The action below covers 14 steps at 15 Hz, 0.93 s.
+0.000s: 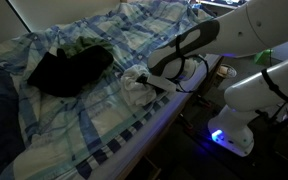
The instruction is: Put the white towel on the blue towel
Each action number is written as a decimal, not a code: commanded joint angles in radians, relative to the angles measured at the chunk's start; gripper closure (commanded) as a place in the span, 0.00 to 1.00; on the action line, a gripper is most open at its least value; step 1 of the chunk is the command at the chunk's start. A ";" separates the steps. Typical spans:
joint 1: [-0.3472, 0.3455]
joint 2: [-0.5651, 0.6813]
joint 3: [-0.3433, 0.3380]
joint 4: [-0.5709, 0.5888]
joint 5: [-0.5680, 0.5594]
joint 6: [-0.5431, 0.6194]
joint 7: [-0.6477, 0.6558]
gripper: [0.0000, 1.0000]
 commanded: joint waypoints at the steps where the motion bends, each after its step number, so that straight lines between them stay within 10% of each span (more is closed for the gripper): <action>1: -0.029 0.044 0.050 0.000 0.091 0.060 -0.098 0.55; 7: -0.015 0.008 0.037 -0.001 0.210 0.050 -0.207 0.96; 10: -0.010 -0.026 0.024 -0.001 0.190 0.019 -0.210 0.94; 11: -0.011 -0.032 0.023 -0.001 0.178 0.012 -0.201 0.59; 14: -0.024 -0.020 0.033 -0.001 0.155 0.011 -0.192 0.52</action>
